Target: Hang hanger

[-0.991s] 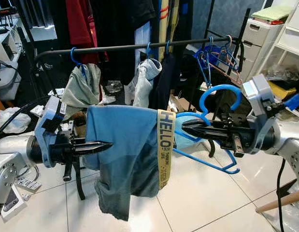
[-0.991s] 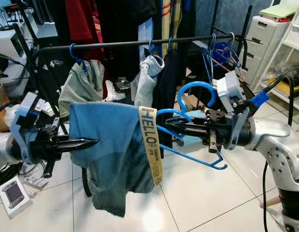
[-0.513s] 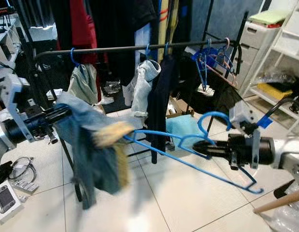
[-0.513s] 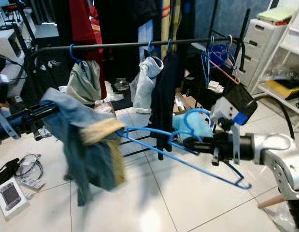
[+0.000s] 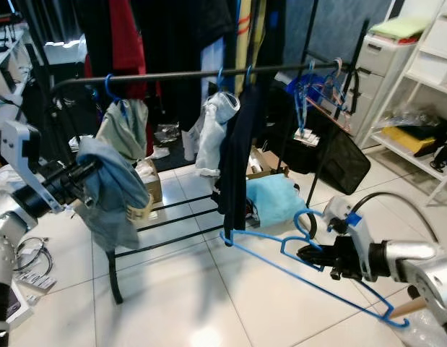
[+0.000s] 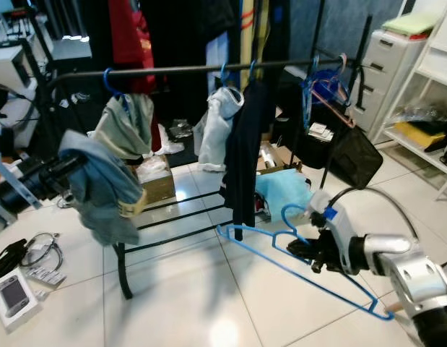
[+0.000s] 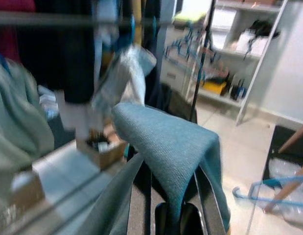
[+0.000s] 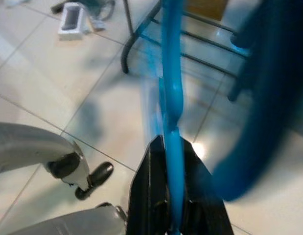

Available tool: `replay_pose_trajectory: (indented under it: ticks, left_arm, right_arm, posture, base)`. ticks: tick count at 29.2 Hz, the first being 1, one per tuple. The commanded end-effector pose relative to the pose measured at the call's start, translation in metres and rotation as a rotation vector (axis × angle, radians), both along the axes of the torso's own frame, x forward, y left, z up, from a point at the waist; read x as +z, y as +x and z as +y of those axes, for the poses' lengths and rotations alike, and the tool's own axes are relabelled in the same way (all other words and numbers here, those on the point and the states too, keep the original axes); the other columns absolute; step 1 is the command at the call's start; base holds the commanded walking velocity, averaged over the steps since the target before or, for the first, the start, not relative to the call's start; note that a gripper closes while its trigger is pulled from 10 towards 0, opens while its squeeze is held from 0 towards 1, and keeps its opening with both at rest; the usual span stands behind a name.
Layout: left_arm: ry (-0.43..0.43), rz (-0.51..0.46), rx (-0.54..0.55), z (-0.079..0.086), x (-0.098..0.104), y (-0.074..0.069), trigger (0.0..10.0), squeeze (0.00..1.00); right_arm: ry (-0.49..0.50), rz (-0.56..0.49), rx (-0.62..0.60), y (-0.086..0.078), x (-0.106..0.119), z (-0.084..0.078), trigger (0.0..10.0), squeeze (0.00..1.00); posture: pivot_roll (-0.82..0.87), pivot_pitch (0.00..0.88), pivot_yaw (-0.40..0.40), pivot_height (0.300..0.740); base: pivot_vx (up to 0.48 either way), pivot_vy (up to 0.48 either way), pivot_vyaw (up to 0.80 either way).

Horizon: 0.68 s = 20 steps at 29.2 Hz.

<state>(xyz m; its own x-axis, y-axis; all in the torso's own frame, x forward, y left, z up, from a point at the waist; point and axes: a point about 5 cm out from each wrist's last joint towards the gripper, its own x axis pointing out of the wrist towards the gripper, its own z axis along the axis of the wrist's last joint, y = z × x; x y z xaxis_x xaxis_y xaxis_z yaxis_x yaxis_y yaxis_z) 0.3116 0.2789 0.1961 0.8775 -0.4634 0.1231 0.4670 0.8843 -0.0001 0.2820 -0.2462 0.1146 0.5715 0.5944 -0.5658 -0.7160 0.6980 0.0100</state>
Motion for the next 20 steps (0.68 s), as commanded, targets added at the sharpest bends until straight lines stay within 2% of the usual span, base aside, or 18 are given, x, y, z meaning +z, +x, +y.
replay_pose_trajectory:
  ticks: [1,3,4,6,7,8,9,11,12,13,14,15,16,17,18,19,20]
  left_arm:
    - [0.053,0.112,0.058,-0.005,-0.027,0.004,1.0,0.0]
    - [0.053,0.112,0.058,-0.005,-0.027,0.004,1.0,0.0]
    - [0.114,0.335,0.144,-0.019,-0.081,0.004,10.0,0.0]
    - [0.114,0.335,0.144,-0.019,-0.081,0.004,10.0,0.0]
    - [0.188,0.577,0.21,-0.04,-0.142,-0.007,10.0,0.0]
    - [0.188,0.577,0.21,-0.04,-0.142,-0.007,10.0,0.0]
    - [0.272,0.789,0.241,-0.064,-0.193,-0.029,10.0,0.0]
    - [0.272,0.789,0.241,-0.064,-0.193,-0.029,10.0,0.0]
    - [0.305,0.934,0.264,-0.082,-0.225,-0.052,10.0,0.0]
    - [0.358,1.02,0.255,-0.095,-0.244,-0.071,10.0,0.0]
    - [0.358,1.02,0.255,-0.095,-0.244,-0.071,10.0,0.0]
    - [0.384,1.075,0.251,-0.101,-0.255,-0.085,10.0,0.0]
    - [0.384,1.075,0.251,-0.101,-0.255,-0.085,10.0,0.0]
    - [0.46,1.098,0.217,-0.105,-0.261,-0.093,10.0,0.0]
    - [0.46,1.098,0.217,-0.105,-0.261,-0.093,10.0,0.0]
    - [0.537,1.105,0.182,-0.108,-0.265,-0.098,10.0,0.0]
    - [0.537,1.105,0.182,-0.108,-0.265,-0.098,10.0,0.0]
  right_arm:
    - [-0.019,-0.01,-0.127,0.006,-0.015,-0.005,10.0,0.0]
    - [-0.019,-0.01,-0.127,0.006,-0.015,-0.005,10.0,0.0]
    - [-0.029,0.023,-0.308,0.006,-0.05,-0.006,10.0,0.0]
    - [-0.029,0.023,-0.308,0.006,-0.05,-0.006,10.0,0.0]
    - [-0.05,0.088,-0.47,-0.002,-0.083,-0.006,10.0,0.0]
    - [-0.05,0.088,-0.47,-0.002,-0.083,-0.006,10.0,0.0]
    - [-0.092,0.165,-0.582,-0.017,-0.112,-0.003,10.0,0.0]
    - [-0.092,0.165,-0.582,-0.017,-0.112,-0.003,10.0,0.0]
    - [-0.136,0.231,-0.636,-0.033,-0.134,0.0,10.0,0.0]
    - [-0.19,0.291,-0.645,-0.048,-0.149,0.001,10.0,0.0]
    - [-0.19,0.291,-0.645,-0.048,-0.149,0.001,10.0,0.0]
    - [-0.255,0.296,-0.606,-0.054,-0.155,0.002,10.0,0.0]
    - [-0.255,0.296,-0.606,-0.054,-0.155,0.002,10.0,0.0]
    - [-0.279,0.316,-0.589,-0.06,-0.16,0.004,10.0,0.0]
    - [-0.279,0.316,-0.589,-0.06,-0.16,0.004,10.0,0.0]
    - [-0.311,0.327,-0.569,-0.065,-0.165,0.005,10.0,0.0]
    - [-0.311,0.327,-0.569,-0.065,-0.165,0.005,10.0,0.0]
  posture:
    - [-0.07,0.0,0.002,0.74]
    - [-0.07,0.0,0.002,0.74]
    - [-0.06,0.0,0.004,0.74]
    - [-0.06,0.0,0.004,0.74]
    - [-0.03,0.0,-0.007,0.74]
    - [-0.03,0.0,-0.007,0.74]
    - [-0.03,0.0,-0.008,0.74]
    - [-0.03,0.0,-0.008,0.74]
    - [-0.03,0.0,-0.012,0.74]
    - [-0.03,0.0,-0.011,0.74]
    - [-0.03,0.0,-0.011,0.74]
    - [-0.03,0.0,-0.008,0.74]
    - [-0.03,0.0,-0.008,0.74]
    - [-0.03,0.0,-0.014,0.74]
    - [-0.03,0.0,-0.014,0.74]
    - [-0.02,0.0,-0.019,0.74]
    - [-0.02,0.0,-0.019,0.74]
  base:
    - [0.0,0.0,0.0]
    - [0.0,0.0,0.0]
    - [0.0,0.0,0.0]
    - [0.0,0.0,0.0]
    - [0.0,0.0,0.72]
    - [0.0,0.0,0.72]
    - [0.0,0.0,0.76]
    - [0.0,0.0,0.76]
    - [0.0,0.0,0.76]
    - [0.0,0.0,0.77]
    - [0.0,0.0,0.77]
    - [0.0,0.0,0.76]
    - [0.0,0.0,0.76]
    - [0.0,0.0,0.77]
    - [0.0,0.0,0.77]
    - [0.0,0.0,0.76]
    - [0.0,0.0,0.76]
